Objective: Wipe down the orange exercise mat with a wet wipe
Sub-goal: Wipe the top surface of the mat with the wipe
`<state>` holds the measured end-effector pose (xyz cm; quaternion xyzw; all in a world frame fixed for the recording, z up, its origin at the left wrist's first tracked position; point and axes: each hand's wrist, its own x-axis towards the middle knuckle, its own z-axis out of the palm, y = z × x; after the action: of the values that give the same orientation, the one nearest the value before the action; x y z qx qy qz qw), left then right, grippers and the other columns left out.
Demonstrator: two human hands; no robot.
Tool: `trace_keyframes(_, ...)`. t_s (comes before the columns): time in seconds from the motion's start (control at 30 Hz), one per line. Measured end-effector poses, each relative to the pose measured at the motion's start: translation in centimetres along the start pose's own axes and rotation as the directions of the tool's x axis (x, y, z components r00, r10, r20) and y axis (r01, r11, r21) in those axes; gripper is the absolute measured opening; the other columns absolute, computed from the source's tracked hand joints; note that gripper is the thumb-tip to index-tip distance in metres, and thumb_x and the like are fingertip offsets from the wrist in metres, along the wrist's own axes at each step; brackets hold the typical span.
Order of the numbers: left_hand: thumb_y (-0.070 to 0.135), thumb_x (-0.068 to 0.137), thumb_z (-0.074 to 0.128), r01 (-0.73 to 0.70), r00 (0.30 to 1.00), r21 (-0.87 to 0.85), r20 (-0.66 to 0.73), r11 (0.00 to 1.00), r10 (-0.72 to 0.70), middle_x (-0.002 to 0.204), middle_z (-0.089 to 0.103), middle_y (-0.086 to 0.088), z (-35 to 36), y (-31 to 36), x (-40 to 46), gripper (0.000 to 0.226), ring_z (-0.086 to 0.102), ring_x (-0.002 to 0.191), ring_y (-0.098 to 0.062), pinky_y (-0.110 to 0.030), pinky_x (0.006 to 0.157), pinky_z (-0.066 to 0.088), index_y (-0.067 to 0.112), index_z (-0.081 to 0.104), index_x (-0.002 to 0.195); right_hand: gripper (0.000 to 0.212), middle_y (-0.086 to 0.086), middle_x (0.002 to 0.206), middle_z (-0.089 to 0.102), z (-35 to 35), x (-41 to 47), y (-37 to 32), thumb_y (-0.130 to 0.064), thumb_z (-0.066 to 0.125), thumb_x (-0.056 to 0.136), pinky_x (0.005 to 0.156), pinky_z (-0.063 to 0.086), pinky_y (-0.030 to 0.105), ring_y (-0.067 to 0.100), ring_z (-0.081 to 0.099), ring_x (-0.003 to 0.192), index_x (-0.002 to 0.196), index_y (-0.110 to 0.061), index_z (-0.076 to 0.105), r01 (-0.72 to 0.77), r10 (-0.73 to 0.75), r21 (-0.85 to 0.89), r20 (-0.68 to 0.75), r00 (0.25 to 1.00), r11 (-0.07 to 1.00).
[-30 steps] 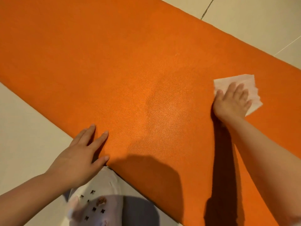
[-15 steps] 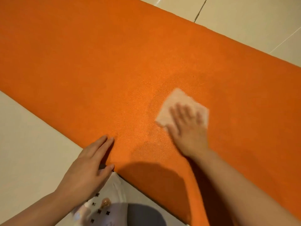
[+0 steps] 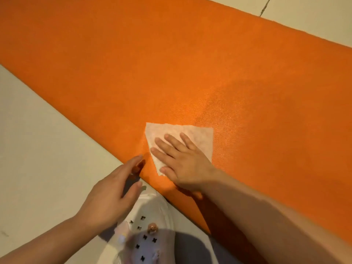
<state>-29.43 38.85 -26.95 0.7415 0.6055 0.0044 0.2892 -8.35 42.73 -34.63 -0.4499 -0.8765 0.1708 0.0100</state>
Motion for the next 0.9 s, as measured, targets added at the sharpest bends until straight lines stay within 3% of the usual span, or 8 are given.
trace_keyframes(0.1, 0.033, 0.096, 0.057, 0.018, 0.998, -0.021, -0.059, 1.000, -0.020, 0.114, 0.059, 0.025, 0.0, -0.6, 0.3, 0.033, 0.061, 0.101, -0.001, -0.008, 0.080, 0.039, 0.041, 0.053, 0.128, 0.059, -0.002, 0.164, -0.012, -1.2, 5.5, -1.5, -0.049, 0.017, 0.104, 0.119, -0.013, 0.049, 0.021, -0.015, 0.150, 0.157, -0.028, 0.000, 0.022, -0.013, -0.067, 0.142, 0.990, 0.997)
trace_keyframes(0.17, 0.027, 0.095, 0.059, 0.050, 0.995, -0.044, -0.089, 0.998, -0.054, 0.110, 0.063, 0.022, 0.2, -0.8, 0.5, 0.026, 0.061, 0.098, 0.000, -0.010, 0.082, 0.041, 0.035, 0.063, 0.120, 0.059, -0.001, 0.163, -0.019, -1.9, 6.8, -2.6, -0.046, 0.015, 0.106, 0.118, -0.014, 0.051, 0.021, -0.021, 0.149, 0.156, -0.025, -0.009, 0.034, -0.003, -0.159, 0.187, 0.982, 0.987)
trace_keyframes(0.27, 0.029, 0.096, 0.060, 0.068, 0.991, -0.081, -0.108, 0.994, -0.076, 0.099, 0.063, 0.024, 0.5, -0.8, 0.8, 0.017, 0.062, 0.091, -0.001, -0.015, 0.080, 0.046, 0.030, 0.068, 0.110, 0.056, 0.001, 0.164, -0.011, -0.5, 5.0, -3.2, -0.042, 0.013, 0.106, 0.118, -0.014, 0.050, 0.020, -0.014, 0.150, 0.157, -0.023, -0.001, 0.159, -0.131, -0.163, 0.170, 0.977, 0.974)
trace_keyframes(0.4, 0.040, 0.088, 0.050, 0.025, 0.995, -0.094, -0.090, 0.995, -0.033, 0.095, 0.062, 0.025, 0.8, 0.2, 1.6, 0.022, 0.060, 0.085, 0.001, -0.023, 0.076, 0.049, 0.035, 0.068, 0.101, 0.054, 0.002, 0.155, 0.039, 1.1, -1.9, -1.6, -0.042, 0.027, 0.098, 0.117, 0.009, 0.048, 0.021, 0.034, 0.144, 0.143, -0.022, 0.051, 0.185, -0.185, 0.005, 0.062, 0.981, 0.983)
trace_keyframes(0.53, 0.042, 0.088, 0.045, -0.072, 0.997, -0.042, -0.032, 0.997, 0.071, 0.096, 0.057, 0.025, 1.7, 2.3, 2.2, 0.028, 0.056, 0.083, 0.002, -0.015, 0.069, 0.039, 0.034, 0.067, 0.103, 0.051, -0.002, 0.156, 0.037, 1.7, -11.1, -0.3, -0.046, 0.026, 0.104, 0.116, 0.015, 0.050, 0.020, 0.030, 0.146, 0.147, -0.025, 0.043, 0.023, -0.023, 0.031, 0.006, 1.000, 0.999)
trace_keyframes(0.7, 0.049, 0.090, 0.036, -0.299, 0.947, 0.016, 0.130, 0.954, 0.295, 0.108, 0.060, 0.015, 4.1, 5.3, 1.6, 0.042, 0.057, 0.094, -0.006, -0.018, 0.073, 0.044, 0.028, 0.066, 0.110, 0.059, -0.006, 0.162, 0.021, 1.8, -23.7, 0.2, -0.053, 0.033, 0.102, 0.119, 0.010, 0.045, 0.016, 0.017, 0.150, 0.155, -0.030, 0.025, -0.189, 0.187, 0.008, 0.100, 0.977, 0.982)
trace_keyframes(0.8, 0.043, 0.090, 0.041, -0.460, 0.879, 0.118, 0.198, 0.880, 0.433, 0.118, 0.061, 0.005, 6.0, 6.7, 0.7, 0.041, 0.056, 0.104, -0.013, -0.025, 0.080, 0.050, 0.024, 0.068, 0.114, 0.060, -0.005, 0.163, 0.021, 1.8, -31.0, 1.2, -0.057, 0.026, 0.102, 0.120, 0.005, 0.040, 0.015, 0.008, 0.151, 0.156, -0.031, 0.019, -0.461, 0.458, -0.015, 0.147, 0.877, 0.887)
trace_keyframes(0.9, 0.044, 0.085, 0.046, -0.569, 0.818, 0.212, 0.245, 0.795, 0.521, 0.125, 0.060, -0.007, 7.3, 7.3, -0.3, 0.047, 0.047, 0.114, -0.018, -0.032, 0.086, 0.051, 0.019, 0.067, 0.117, 0.065, -0.009, 0.164, 0.005, 1.3, -36.2, 1.8, -0.067, 0.012, 0.098, 0.120, -0.007, 0.032, 0.007, -0.009, 0.150, 0.156, -0.039, 0.003, -0.802, 0.784, 0.071, 0.176, 0.595, 0.593)
